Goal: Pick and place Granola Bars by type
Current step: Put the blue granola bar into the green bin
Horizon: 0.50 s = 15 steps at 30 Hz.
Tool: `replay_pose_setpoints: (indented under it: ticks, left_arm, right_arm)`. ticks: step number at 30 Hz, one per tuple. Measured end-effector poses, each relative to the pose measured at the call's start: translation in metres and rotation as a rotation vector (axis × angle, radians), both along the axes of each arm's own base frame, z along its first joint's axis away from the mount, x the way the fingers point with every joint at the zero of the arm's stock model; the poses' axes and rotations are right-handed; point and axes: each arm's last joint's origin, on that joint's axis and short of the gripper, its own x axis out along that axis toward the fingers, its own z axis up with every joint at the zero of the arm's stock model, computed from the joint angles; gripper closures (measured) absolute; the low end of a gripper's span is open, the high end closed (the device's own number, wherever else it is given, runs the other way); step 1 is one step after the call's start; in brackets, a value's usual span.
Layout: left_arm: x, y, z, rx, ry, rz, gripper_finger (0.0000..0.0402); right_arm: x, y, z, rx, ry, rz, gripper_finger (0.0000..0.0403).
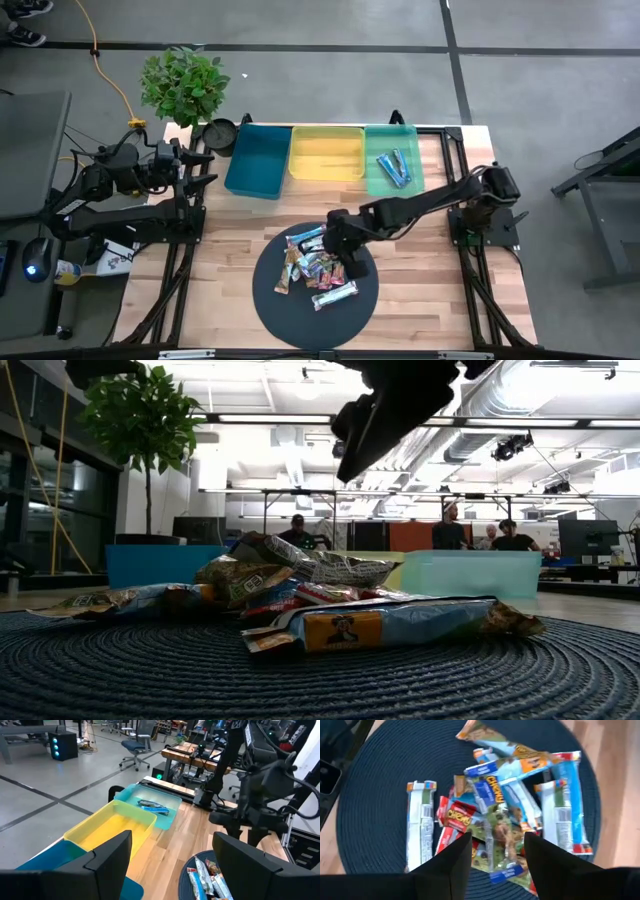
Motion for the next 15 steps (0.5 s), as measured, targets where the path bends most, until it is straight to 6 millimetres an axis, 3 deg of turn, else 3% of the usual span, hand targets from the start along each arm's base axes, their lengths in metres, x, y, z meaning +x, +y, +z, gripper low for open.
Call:
replay_pose_setpoints:
  ticks: [8, 15]
  left_arm:
    - [0.0, 0.0, 0.0, 0.0, 0.0, -0.001, 0.0129]
    - [0.0, 0.0, 0.0, -0.001, 0.0, -0.003, 0.0129]
  right_arm:
    - [0.03, 0.006, 0.006, -0.036, 0.049, 0.047, 0.0238]
    - [0.05, 0.005, -0.02, -0.072, 0.229, 0.124, 0.0238]
